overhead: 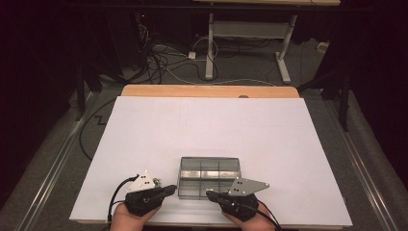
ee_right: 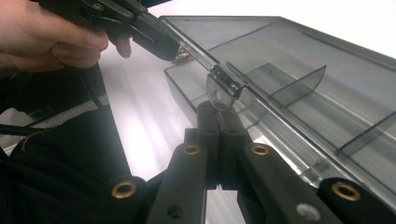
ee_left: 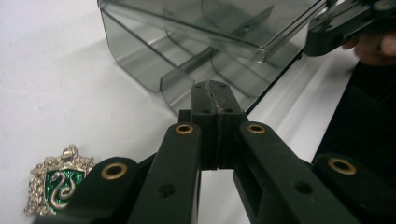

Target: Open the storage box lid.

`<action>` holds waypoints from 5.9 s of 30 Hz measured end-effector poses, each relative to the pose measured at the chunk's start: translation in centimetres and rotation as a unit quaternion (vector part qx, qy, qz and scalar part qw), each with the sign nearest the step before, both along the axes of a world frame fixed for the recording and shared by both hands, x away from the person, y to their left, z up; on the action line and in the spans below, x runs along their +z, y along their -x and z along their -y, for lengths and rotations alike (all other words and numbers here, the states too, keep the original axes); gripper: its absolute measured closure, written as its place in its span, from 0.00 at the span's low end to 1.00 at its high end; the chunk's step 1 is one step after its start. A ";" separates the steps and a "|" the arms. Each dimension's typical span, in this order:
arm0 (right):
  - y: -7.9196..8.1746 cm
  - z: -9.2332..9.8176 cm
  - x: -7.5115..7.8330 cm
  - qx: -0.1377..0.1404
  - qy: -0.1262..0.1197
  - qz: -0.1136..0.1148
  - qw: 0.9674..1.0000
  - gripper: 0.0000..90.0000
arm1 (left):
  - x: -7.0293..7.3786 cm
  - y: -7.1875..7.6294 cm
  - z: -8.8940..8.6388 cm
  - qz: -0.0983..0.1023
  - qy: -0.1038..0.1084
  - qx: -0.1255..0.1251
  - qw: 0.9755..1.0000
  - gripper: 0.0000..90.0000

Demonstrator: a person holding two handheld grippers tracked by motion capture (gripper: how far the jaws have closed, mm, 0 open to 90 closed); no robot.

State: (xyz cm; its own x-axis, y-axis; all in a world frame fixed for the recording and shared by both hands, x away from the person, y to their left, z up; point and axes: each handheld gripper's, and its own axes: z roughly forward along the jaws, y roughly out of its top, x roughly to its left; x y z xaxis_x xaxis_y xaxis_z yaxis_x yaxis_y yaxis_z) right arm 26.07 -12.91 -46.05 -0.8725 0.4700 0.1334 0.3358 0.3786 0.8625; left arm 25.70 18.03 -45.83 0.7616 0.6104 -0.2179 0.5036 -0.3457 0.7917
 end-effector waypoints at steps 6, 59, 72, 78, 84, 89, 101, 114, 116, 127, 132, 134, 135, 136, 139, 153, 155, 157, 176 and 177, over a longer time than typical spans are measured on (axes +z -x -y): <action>-0.2 -0.1 0.2 0.005 -0.001 0.008 1.000 1.00 | 0.3 0.2 0.2 0.005 0.019 -0.007 1.000 0.97; 0.5 5.5 0.5 -0.090 0.003 0.019 0.996 1.00 | 1.0 -2.0 1.5 0.031 0.029 -0.016 0.999 0.97; 0.5 8.2 0.9 -0.124 -0.003 0.019 0.992 1.00 | 0.9 -2.6 1.9 0.026 0.048 -0.020 0.998 0.97; 0.0 9.0 0.8 -0.135 -0.006 0.015 0.991 1.00 | 1.0 -3.3 2.2 0.030 0.043 -0.017 0.998 0.97; -0.7 9.6 0.7 -0.149 -0.013 0.015 0.989 1.00 | 0.7 -4.0 2.3 0.027 0.034 -0.016 0.999 0.97; -1.2 10.0 0.7 -0.163 -0.012 0.016 0.986 1.00 | 0.5 -4.7 2.5 0.025 0.032 -0.015 0.999 0.97; -3.2 10.1 0.2 -0.202 0.000 0.019 0.979 1.00 | 0.2 -6.0 2.7 0.021 0.037 -0.011 0.999 0.97; -6.2 9.1 0.4 -0.205 0.009 0.047 0.978 1.00 | 0.3 -6.4 3.0 0.027 0.031 -0.004 0.999 0.97; -6.9 8.8 0.5 -0.205 0.006 0.048 0.978 1.00 | 0.3 -6.6 3.0 0.028 0.028 -0.005 0.999 0.97; -10.5 7.9 1.0 -0.212 -0.003 0.047 0.976 1.00 | 0.3 -7.7 3.0 0.029 0.033 -0.003 0.999 0.97; -11.3 7.7 0.7 -0.221 -0.010 0.041 0.974 1.00 | 0.2 -8.0 3.0 0.028 0.030 -0.003 0.999 0.97; -10.9 7.6 0.8 -0.216 -0.010 0.046 0.975 1.00 | 0.2 -8.1 3.0 0.030 0.030 -0.002 0.999 0.97; -10.7 7.6 0.9 -0.214 -0.013 0.046 0.976 1.00 | 0.2 -8.1 3.0 0.030 0.030 -0.002 0.999 0.97; -10.5 7.5 0.9 -0.211 -0.017 0.049 0.976 1.00 | 0.2 -8.2 3.0 0.030 0.029 -0.001 0.999 0.97; -9.9 7.0 1.0 -0.203 -0.017 0.051 0.978 1.00 | 0.2 -8.3 3.2 0.028 0.028 -0.002 0.999 0.97; -9.4 6.9 1.4 -0.213 -0.029 0.067 0.974 1.00 | 0.3 -8.8 3.2 0.030 0.034 0.000 0.999 0.97; -9.4 7.0 1.5 -0.216 -0.033 0.067 0.974 1.00 | 0.4 -8.9 3.2 0.032 0.039 0.003 0.999 0.97; -9.5 7.0 1.6 -0.217 -0.040 0.068 0.973 1.00 | 0.5 -9.0 3.2 0.033 0.042 0.006 0.999 0.97; -11.1 6.3 1.5 -0.211 -0.056 0.064 0.974 1.00 | 0.5 -10.0 2.8 0.033 0.043 0.021 0.998 0.97; -11.2 6.3 1.5 -0.210 -0.055 0.066 0.974 1.00 | 0.5 -10.0 2.8 0.034 0.043 0.021 0.998 0.97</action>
State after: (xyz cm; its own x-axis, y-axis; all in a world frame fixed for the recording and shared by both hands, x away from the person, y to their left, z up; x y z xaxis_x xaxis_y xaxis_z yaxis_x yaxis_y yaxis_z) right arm 37.25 -19.20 -44.52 -0.6199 0.7779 0.1033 0.3243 0.1341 0.9364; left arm 35.70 15.21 -45.37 0.7508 0.6228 -0.2201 0.4606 -0.2547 0.8503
